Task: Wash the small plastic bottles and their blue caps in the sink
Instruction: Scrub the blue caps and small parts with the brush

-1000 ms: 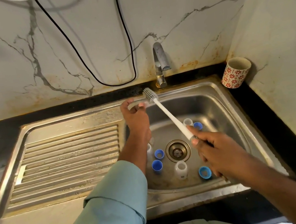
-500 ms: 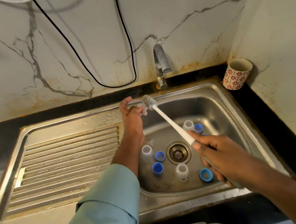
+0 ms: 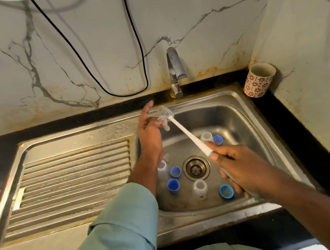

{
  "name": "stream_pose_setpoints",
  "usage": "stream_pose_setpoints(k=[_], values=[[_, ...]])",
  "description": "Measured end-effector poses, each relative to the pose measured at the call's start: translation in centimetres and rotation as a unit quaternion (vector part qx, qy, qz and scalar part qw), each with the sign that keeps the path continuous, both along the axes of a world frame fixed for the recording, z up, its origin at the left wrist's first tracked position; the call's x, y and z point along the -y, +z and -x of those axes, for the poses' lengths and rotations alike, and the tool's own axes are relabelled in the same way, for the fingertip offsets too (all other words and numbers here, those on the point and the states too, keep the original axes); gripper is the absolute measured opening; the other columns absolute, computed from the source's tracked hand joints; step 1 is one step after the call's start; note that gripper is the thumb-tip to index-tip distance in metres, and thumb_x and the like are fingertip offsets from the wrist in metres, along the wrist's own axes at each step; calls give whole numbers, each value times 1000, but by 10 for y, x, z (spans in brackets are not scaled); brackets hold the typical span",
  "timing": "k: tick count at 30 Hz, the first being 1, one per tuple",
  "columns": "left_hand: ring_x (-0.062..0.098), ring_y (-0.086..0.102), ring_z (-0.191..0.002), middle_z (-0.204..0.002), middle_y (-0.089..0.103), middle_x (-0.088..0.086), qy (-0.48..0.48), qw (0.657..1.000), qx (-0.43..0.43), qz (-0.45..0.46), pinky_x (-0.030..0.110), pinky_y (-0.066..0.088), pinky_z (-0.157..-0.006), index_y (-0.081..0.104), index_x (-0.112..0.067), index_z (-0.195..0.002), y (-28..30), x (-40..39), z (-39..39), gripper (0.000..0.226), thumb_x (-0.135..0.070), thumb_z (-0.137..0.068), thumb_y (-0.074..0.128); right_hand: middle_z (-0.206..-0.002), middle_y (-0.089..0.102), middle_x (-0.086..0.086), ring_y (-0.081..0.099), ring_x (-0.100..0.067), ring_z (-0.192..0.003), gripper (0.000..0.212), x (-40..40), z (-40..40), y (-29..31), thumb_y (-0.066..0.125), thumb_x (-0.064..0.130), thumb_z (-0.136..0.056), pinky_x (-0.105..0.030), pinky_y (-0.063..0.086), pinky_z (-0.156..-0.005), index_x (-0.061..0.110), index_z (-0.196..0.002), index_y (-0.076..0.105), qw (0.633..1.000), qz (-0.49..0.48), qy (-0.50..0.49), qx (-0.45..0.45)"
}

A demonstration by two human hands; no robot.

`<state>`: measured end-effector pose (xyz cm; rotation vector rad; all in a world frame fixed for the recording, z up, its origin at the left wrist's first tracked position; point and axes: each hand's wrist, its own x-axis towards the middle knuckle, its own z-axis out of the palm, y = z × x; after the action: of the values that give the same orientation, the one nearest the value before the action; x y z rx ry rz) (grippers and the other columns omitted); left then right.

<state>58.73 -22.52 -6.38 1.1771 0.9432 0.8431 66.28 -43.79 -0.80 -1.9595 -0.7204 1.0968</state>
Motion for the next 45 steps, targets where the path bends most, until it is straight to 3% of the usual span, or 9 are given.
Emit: stream_pose_setpoints(k=[3,7,16,19,22,31,36,42,45], values=[[27,62,-91,-96,64,27,25,1000,1,8,29,49,-93,53,-17,-139,2,-2,3,63,13,-86,39,-68,50,-3,41,-11,-46,38,15,7,7,47,35,-100,-27,42,-45,54,-133,45,1000,-12,14,-12],[26,58,-118,-134,55,29,0,1000,20,23,21,50,-87,57,-23,-137,8,13,-2,66,11,-83,42,-69,53,-2,42,-11,-44,39,-4,2,3,48,32,-101,-29,43,-46,45,-137,48,1000,-4,-5,9],[37,52,-126,-139,55,23,16,998,48,49,36,48,-98,61,-31,-131,7,18,-2,64,9,-84,45,-71,55,-2,43,-10,-44,38,-1,9,-4,47,34,-101,-30,42,-47,45,-137,48,1000,11,-3,-3],[21,64,-85,-137,58,18,85,989,50,110,36,48,-75,63,-35,-128,6,7,5,63,8,-84,48,-69,52,-2,41,-10,-45,37,16,9,1,46,33,-101,-26,41,-44,50,-134,47,1000,-15,-5,-12],[5,43,-64,-125,68,11,65,988,53,132,23,38,-57,65,-33,-125,7,15,0,59,8,-87,48,-67,50,-1,40,-11,-43,38,6,15,2,46,31,-102,-28,40,-44,47,-137,47,999,-25,-14,-26],[11,49,-62,-67,57,-2,0,978,116,172,25,37,-61,65,-11,-107,4,26,-13,31,-2,-97,37,-72,54,-6,42,-11,-41,36,3,6,-1,46,29,-102,-24,37,-39,44,-135,50,998,-2,-25,-51],[16,53,-85,-102,63,4,54,982,13,181,32,44,-72,67,-22,-113,-4,10,-3,22,-25,-91,66,-76,52,-9,41,-13,-44,35,13,-13,-8,48,30,-101,-23,35,-38,45,-133,53,997,-11,-68,-46],[13,57,-71,-95,56,6,-23,988,-127,88,18,47,-54,42,-22,-112,-32,12,-14,34,6,-94,52,-72,52,-5,43,-10,-42,41,-5,-14,-39,47,32,-101,-24,40,-40,44,-140,44,999,22,-45,-15],[21,61,-80,-102,59,9,-72,967,-246,0,31,56,-68,49,-19,-103,-54,-3,-23,31,0,-87,67,-68,53,-2,46,-10,-43,41,-12,-21,-55,48,33,-100,-27,44,-46,44,-140,44,999,40,-30,-13]])
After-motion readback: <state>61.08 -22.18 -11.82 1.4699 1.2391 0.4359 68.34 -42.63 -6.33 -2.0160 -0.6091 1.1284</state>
